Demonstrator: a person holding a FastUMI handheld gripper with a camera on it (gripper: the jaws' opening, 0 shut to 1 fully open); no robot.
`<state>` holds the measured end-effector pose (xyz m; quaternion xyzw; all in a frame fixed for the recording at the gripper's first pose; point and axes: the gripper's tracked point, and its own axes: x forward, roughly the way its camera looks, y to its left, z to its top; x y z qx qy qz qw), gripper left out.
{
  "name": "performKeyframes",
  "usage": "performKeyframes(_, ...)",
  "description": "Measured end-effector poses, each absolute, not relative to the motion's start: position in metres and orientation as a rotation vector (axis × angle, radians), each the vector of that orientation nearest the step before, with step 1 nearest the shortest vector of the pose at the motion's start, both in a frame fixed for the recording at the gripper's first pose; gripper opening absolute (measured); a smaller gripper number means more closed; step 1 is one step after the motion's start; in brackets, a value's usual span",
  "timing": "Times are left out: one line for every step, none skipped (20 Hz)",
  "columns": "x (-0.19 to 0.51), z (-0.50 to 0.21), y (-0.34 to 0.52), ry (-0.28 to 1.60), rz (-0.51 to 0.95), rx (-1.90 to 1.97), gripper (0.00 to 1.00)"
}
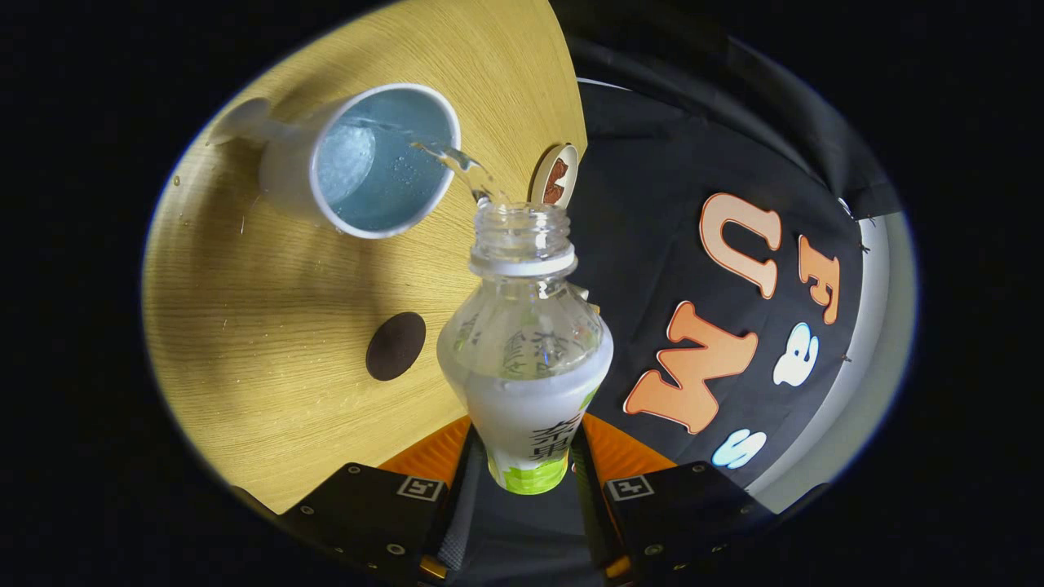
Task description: Take the bottle from table, then pour the juice into the cup, finally place the bottle on the coaster
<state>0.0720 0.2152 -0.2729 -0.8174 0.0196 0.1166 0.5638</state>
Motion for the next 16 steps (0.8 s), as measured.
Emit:
performKeyframes(0.0723,-0.2724,0.2152,0.046,0.276,-1.925,0.58)
performKeyframes(0.0725,-0.2715,0.2148,0.045,0.277,-1.927,0.58)
performKeyframes(0.0728,-0.2717,0.2150,0.043,0.276,-1.930,0.58)
performKeyframes(0.0720,-0.2716,0.2162,0.043,0.278,-1.933,0.58)
performKeyframes(0.0728,-0.2708,0.2152,0.043,0.279,-1.936,0.58)
performKeyframes(0.0734,-0.2701,0.2157,0.041,0.279,-1.937,0.58)
performKeyframes(0.0743,-0.2697,0.2151,0.040,0.279,-1.940,0.58)
performKeyframes(0.0743,-0.2690,0.2159,0.035,0.278,-1.945,0.58)
performKeyframes(0.0748,-0.2670,0.2161,0.030,0.277,-1.953,0.58)
performKeyframes(0.0752,-0.2658,0.2161,0.027,0.277,-1.957,0.58)
performKeyframes(0.0754,-0.2655,0.2163,0.025,0.278,-1.960,0.58)
performKeyframes(0.0752,-0.2657,0.2169,0.024,0.284,-1.962,0.58)
performKeyframes(0.0758,-0.2663,0.2174,0.025,0.290,-1.963,0.58)
performKeyframes(0.0762,-0.2654,0.2184,0.018,0.291,-1.967,0.58)
performKeyframes(0.0762,-0.2644,0.2193,0.012,0.291,-1.975,0.58)
performKeyframes(0.0763,-0.2630,0.2197,0.008,0.287,-1.982,0.58)
